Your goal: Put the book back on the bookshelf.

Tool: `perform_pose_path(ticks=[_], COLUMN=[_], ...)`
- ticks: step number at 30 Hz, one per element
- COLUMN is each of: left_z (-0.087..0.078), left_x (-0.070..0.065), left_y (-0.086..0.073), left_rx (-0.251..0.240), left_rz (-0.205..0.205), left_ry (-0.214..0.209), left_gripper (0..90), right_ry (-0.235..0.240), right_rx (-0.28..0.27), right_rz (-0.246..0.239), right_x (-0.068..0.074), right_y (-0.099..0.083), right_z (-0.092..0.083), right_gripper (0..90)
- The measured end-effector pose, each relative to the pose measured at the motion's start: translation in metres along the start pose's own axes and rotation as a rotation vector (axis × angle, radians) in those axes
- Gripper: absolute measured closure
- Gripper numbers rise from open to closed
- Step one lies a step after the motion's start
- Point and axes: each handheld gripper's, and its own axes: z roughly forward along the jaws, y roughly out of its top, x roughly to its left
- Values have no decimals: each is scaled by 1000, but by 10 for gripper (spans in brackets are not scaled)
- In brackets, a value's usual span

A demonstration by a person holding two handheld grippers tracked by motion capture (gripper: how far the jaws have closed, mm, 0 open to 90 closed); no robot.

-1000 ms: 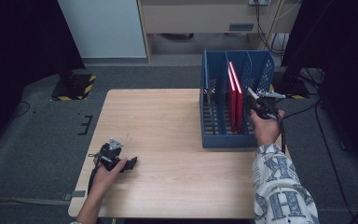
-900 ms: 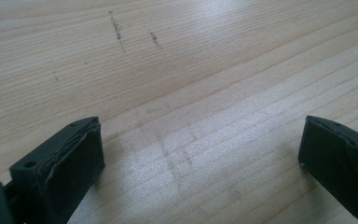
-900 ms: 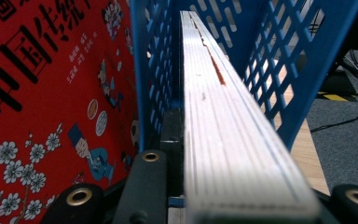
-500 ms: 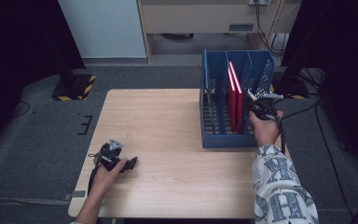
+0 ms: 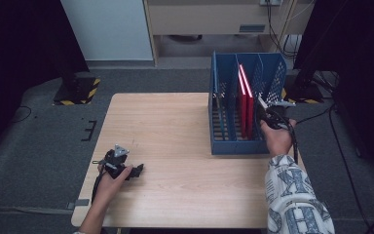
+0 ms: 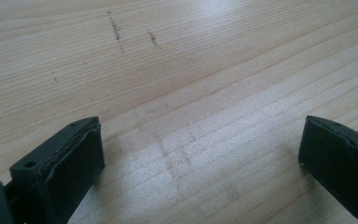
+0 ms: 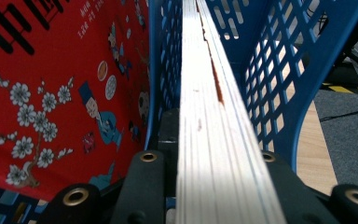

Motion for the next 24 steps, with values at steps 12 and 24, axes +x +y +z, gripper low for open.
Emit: perform_pose_path(ticks=[12, 24], left_z=[0, 0], left_x=[0, -1], left_y=[0, 1], left_rx=[3, 3], left_rz=[6, 9], left_ry=[-2, -4], left_gripper=[0, 0], right_ry=[3, 21], right_rx=[19, -23], right_rz=[6, 33], right_x=[4, 3], right_y=[-8, -7], right_z=[2, -7], right_gripper=[731, 701])
